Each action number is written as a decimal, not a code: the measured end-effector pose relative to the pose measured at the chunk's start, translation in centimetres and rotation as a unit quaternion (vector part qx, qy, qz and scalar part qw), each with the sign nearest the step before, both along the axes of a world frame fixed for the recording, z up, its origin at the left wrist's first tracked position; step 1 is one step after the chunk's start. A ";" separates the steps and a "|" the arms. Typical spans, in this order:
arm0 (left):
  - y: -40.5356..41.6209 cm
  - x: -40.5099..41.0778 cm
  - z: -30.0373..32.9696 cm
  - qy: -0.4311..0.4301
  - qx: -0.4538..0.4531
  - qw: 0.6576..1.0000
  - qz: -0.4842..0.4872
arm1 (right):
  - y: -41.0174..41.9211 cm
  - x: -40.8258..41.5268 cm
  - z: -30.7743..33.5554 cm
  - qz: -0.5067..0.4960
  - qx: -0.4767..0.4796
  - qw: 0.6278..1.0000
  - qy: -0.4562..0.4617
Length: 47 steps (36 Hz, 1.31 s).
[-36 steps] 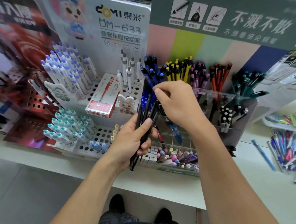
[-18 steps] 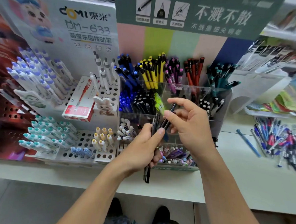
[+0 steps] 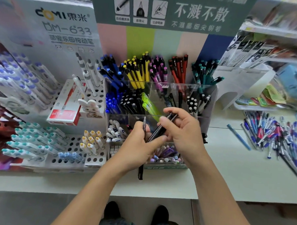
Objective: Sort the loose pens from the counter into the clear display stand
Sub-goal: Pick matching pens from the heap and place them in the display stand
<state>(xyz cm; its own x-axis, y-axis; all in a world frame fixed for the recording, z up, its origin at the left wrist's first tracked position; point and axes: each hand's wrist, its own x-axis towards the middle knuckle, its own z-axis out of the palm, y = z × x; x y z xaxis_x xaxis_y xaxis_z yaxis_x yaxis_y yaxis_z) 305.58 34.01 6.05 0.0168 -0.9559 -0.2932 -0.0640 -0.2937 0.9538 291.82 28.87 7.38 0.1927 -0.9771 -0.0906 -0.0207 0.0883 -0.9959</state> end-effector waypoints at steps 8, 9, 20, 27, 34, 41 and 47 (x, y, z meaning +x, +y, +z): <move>0.2 0.2 0.1 0.108 -0.012 0.991 -0.081 | -0.1 -1.8 -0.2 -0.029 0.131 0.981 -0.139; 0.2 0.0 0.2 0.127 -0.005 0.988 -0.090 | 0.1 -1.8 -0.2 -0.021 0.160 0.970 -0.180; 0.4 0.1 -0.2 0.216 0.052 0.966 -0.130 | -0.1 -1.7 0.7 0.017 0.130 0.988 -0.084; -0.1 1.0 -0.2 0.092 -0.016 0.993 0.072 | -0.9 -0.3 1.6 -0.069 -0.018 0.997 0.009; -0.9 4.3 -1.5 0.007 -0.055 0.963 0.262 | -1.9 2.5 1.8 -0.088 -0.202 0.971 0.096; -1.3 4.4 -0.4 0.055 -0.065 0.962 0.259 | -2.9 4.4 1.2 -0.112 -0.285 0.942 0.138; -0.9 4.9 -0.8 0.047 -0.073 0.970 0.228 | -4.4 3.9 2.2 -0.097 -0.292 0.941 0.141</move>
